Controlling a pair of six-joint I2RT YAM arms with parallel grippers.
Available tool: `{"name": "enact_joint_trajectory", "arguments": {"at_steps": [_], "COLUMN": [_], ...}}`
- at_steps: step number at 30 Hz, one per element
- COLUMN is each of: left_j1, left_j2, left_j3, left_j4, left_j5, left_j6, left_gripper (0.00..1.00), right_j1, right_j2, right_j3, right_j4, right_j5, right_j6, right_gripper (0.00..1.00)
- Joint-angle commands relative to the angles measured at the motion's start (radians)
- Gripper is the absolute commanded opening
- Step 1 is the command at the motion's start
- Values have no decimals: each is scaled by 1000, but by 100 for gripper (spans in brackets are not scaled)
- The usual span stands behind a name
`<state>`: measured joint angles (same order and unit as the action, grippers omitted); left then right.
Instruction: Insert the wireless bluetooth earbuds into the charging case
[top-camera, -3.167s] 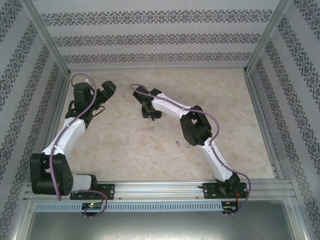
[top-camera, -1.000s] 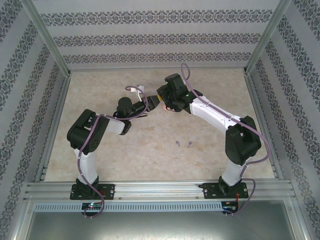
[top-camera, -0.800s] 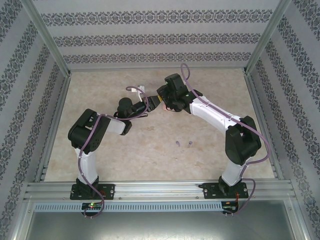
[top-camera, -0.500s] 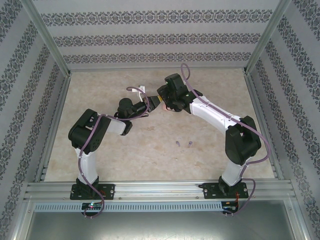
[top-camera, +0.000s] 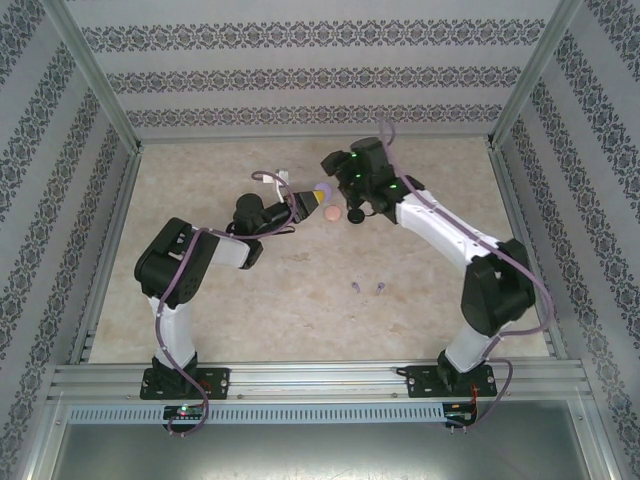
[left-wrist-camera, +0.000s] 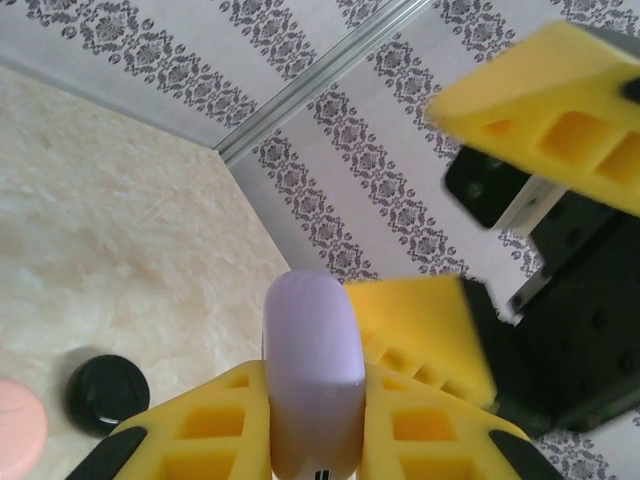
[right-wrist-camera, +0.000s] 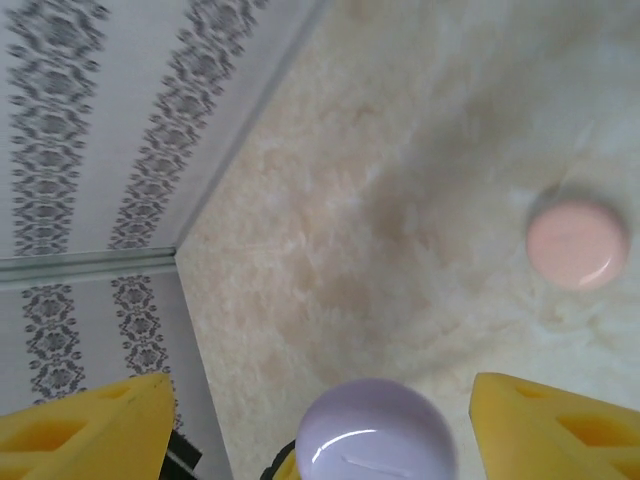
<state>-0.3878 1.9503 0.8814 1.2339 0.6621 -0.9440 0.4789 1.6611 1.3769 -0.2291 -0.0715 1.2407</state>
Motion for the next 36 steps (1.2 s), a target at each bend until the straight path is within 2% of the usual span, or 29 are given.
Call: {"name": "enact_joint_trajectory", "arguments": {"at_steps": [1,9,12,18,29,36], "left_j1": [58,122,124,124,123,124], "left_j2": [-85,-198,-229,-271,-282,-299], "left_j3": [15,75,114,154,175,174], "left_j4": [-65,-342,-467,-613,-667,-663], "left_j5": [117,327,377,419,444,458], "left_j6": [13,143,212,295,318,319], "left_gripper": [0,0,0,0,0,0], "right_j1": [-43,-108,-109,-95,-46,-75], "right_j2": [-106,-177,-176,-133,-53,-8], "right_j3": [-62,-256,-296,-288,-226,-248], "right_j4": [55,245,314,386,397,404], "right_j5": [-66,-325,-431,-550,-553,-513], "right_j6": [-222,-643,-723,-738,-735,-729], "right_gripper": [78,78,78,76,74,70]}}
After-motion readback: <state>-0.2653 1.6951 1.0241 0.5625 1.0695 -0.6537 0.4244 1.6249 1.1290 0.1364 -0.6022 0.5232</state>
